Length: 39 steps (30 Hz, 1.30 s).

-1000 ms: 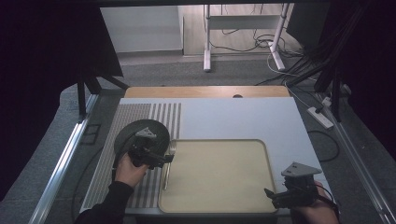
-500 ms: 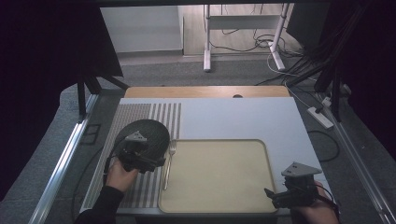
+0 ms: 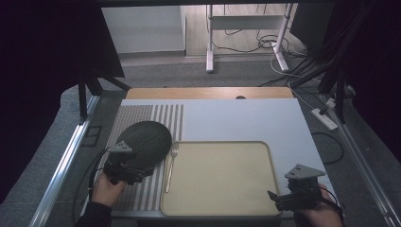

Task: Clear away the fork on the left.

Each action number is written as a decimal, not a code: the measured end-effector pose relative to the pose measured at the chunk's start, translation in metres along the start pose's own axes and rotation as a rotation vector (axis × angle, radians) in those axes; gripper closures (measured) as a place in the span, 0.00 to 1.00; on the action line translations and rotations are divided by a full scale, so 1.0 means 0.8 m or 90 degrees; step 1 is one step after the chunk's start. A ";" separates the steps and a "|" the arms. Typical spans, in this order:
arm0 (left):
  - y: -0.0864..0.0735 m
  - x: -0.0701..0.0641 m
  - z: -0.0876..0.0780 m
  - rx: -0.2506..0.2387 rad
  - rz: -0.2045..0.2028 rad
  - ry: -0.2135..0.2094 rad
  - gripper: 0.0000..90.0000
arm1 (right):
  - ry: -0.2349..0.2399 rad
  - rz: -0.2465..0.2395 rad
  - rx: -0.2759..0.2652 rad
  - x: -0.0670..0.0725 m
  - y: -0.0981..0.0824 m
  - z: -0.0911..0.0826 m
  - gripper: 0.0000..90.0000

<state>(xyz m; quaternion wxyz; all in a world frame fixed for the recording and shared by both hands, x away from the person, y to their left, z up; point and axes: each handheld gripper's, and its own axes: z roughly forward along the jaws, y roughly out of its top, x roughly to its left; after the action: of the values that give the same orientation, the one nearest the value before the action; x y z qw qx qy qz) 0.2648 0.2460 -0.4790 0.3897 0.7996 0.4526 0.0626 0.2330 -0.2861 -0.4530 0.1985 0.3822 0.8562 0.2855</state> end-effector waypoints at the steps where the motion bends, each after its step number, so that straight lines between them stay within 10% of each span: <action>1: -0.002 0.000 -0.002 0.000 -0.002 0.002 0.00 | 0.001 0.001 -0.001 0.000 0.000 0.000 0.00; 39: -0.060 -0.011 -0.058 -0.004 -0.033 0.074 0.00 | -0.001 0.010 -0.003 -0.001 0.000 0.000 0.00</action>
<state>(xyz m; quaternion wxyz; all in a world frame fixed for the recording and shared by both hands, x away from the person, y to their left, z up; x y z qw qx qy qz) 0.2063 0.2798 -0.4774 0.3672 0.7813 0.4946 0.1002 0.2336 -0.2868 -0.4531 0.1976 0.3887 0.8524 0.2887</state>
